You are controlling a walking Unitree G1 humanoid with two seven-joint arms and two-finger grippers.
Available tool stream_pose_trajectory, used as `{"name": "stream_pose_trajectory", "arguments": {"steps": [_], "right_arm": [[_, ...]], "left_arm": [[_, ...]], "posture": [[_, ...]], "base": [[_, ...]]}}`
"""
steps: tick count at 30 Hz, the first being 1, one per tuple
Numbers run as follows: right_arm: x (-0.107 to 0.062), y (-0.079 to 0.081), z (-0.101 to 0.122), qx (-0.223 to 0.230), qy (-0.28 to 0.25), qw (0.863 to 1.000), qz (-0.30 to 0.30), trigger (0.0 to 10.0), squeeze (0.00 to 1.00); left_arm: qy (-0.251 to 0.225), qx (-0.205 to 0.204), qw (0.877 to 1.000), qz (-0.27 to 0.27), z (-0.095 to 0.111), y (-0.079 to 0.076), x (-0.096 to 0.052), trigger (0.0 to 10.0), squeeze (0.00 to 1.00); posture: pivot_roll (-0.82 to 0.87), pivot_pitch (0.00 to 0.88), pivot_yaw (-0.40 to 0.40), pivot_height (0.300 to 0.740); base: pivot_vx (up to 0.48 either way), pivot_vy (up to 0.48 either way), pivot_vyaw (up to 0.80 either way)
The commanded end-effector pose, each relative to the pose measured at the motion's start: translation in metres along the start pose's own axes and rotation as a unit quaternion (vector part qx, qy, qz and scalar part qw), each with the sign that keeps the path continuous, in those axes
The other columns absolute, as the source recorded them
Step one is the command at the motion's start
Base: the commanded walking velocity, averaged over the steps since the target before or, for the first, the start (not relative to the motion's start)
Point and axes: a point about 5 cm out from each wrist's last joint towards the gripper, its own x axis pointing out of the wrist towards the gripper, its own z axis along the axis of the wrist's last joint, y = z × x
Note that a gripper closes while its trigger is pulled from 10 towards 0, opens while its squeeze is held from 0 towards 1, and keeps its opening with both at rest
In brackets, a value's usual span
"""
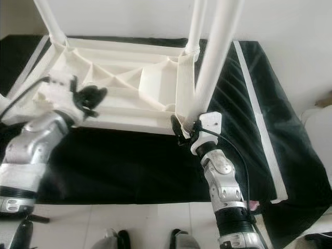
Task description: Building children table
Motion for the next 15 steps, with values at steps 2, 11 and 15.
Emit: {"name": "stream_pose_trajectory", "arguments": {"steps": [2,11,15], "right_arm": [[-0.018,-0.014,0.008,-0.022,-0.017,0.999,-0.022,10.0,0.00],[-0.030,-0.038,0.025,-0.058,-0.016,0.998,-0.008,10.0,0.00],[-0.028,-0.037,0.024,-0.071,-0.006,0.997,0.017,10.0,0.00]], "left_arm": [[-0.005,-0.016,0.999,-0.027,0.000,-0.013,0.005,10.0,0.00],[0.005,-0.004,0.993,-0.119,-0.002,-0.048,0.016,10.0,0.00],[-0.003,0.000,0.994,-0.110,-0.004,-0.047,0.017,10.0,0.00]], "posture": [[-0.02,0.162,-0.022,0.740],[-0.07,0.127,-0.002,0.740],[-0.11,0.108,0.011,0.740]], "base": [[0.000,0.000,0.00],[0.000,0.000,0.00],[0.000,0.000,0.00]]}}
